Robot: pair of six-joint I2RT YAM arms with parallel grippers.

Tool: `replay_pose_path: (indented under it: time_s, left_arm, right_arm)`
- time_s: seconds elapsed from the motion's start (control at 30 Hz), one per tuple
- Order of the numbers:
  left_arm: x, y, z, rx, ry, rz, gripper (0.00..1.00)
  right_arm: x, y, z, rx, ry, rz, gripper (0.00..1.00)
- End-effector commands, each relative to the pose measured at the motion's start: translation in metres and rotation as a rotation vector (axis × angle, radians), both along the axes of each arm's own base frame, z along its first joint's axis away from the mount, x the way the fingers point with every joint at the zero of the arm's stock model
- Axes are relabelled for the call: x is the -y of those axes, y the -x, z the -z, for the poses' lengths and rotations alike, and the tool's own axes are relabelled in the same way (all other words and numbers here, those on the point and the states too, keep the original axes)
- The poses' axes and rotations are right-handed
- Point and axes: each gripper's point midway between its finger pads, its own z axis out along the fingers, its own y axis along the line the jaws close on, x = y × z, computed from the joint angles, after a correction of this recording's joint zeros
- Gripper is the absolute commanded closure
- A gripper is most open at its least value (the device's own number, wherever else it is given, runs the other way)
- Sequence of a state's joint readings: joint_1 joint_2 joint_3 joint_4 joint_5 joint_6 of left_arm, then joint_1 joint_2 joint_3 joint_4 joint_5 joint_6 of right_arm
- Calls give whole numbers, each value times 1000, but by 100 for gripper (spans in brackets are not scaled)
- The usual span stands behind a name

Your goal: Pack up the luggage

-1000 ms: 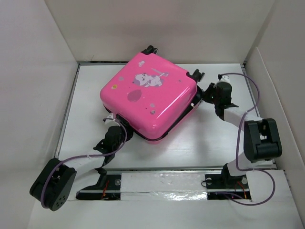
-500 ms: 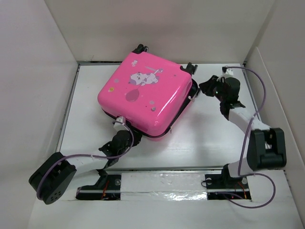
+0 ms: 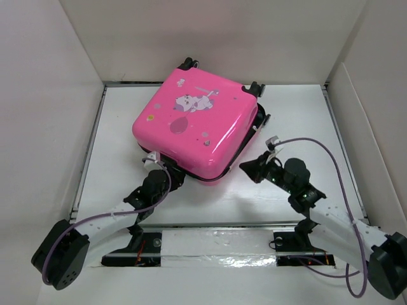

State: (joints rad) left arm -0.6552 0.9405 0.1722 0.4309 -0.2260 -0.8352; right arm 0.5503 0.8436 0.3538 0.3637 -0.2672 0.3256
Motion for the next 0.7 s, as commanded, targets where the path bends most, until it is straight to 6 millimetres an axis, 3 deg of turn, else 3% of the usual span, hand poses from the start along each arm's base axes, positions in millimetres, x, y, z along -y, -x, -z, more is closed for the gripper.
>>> replay_pose_path:
  time_s: [0.0,0.03,0.13,0.23,0.37,0.67]
  left_arm:
    - [-2,-13,-32,87,45,-40,69]
    - [-12,-16,-31,85,42,-73,68]
    - [-13,-12,-39,107,95,-53,65]
    - [-10,-10,-49,143,146,-32,61]
    - [2,-13,-59,164,170,18,61]
    - [26,-13,-57,159,177,109,64]
  right_arm:
    - [-4,20,8,39,27,-31,80]
    - [-6,25,11,30,10,-23,65]
    - [-6,26,25,21,8,-11,51]
    - [-27,26,22,50,63,-78,50]
    - [-31,11,19,84,113,-27,50]
    - [-47,-20,16,136,147,66,52]
